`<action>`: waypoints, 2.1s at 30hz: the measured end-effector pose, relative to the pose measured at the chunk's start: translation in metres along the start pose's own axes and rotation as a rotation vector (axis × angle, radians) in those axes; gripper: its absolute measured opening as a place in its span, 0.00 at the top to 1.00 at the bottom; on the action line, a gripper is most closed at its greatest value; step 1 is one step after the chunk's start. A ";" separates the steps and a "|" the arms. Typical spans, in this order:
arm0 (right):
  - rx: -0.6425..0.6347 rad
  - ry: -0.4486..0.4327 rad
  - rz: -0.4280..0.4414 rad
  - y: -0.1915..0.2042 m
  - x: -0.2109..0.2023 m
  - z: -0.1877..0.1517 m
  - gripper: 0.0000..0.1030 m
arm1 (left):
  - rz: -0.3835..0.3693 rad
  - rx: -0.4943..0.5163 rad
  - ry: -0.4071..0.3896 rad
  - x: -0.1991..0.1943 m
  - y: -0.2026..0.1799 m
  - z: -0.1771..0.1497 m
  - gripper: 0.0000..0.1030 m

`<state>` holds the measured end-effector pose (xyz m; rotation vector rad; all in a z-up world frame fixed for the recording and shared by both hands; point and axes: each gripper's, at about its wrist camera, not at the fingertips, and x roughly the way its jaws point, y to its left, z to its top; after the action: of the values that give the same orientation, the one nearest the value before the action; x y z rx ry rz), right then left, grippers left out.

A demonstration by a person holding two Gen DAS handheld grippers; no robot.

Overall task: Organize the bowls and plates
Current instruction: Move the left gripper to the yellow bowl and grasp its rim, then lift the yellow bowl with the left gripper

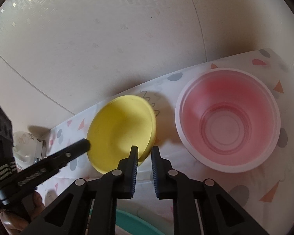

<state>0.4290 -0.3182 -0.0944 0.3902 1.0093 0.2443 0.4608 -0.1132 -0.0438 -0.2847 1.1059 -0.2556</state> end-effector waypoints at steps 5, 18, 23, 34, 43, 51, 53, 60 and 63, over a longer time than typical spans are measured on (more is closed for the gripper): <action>0.003 0.003 0.002 0.000 0.002 0.001 0.87 | 0.008 0.004 -0.001 -0.004 -0.001 -0.006 0.91; -0.030 0.046 0.037 0.015 0.006 -0.006 0.87 | 0.017 -0.021 -0.038 -0.023 0.002 -0.027 0.93; -0.014 0.054 0.037 0.007 0.006 -0.005 0.86 | 0.029 -0.075 -0.045 -0.020 0.015 -0.018 0.85; -0.027 0.058 0.034 0.008 0.013 0.001 0.87 | -0.016 -0.071 -0.023 -0.003 0.014 -0.008 0.86; -0.023 0.053 0.008 0.007 0.012 0.002 0.87 | -0.034 -0.119 -0.022 -0.005 0.028 -0.014 0.81; -0.014 0.061 0.013 0.005 0.011 0.002 0.86 | -0.046 -0.093 0.018 0.002 0.022 -0.010 0.90; -0.030 0.056 0.004 0.007 0.010 0.002 0.87 | -0.037 -0.085 0.015 0.001 0.019 -0.012 0.90; -0.031 0.051 0.031 0.011 0.001 -0.003 0.88 | -0.004 -0.046 -0.041 -0.029 0.010 -0.026 0.90; -0.043 0.050 0.046 0.019 -0.005 -0.008 0.88 | 0.003 -0.047 -0.079 -0.048 0.011 -0.033 0.90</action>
<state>0.4193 -0.3013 -0.0858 0.3702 1.0438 0.3179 0.4112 -0.0903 -0.0214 -0.3324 1.0351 -0.2136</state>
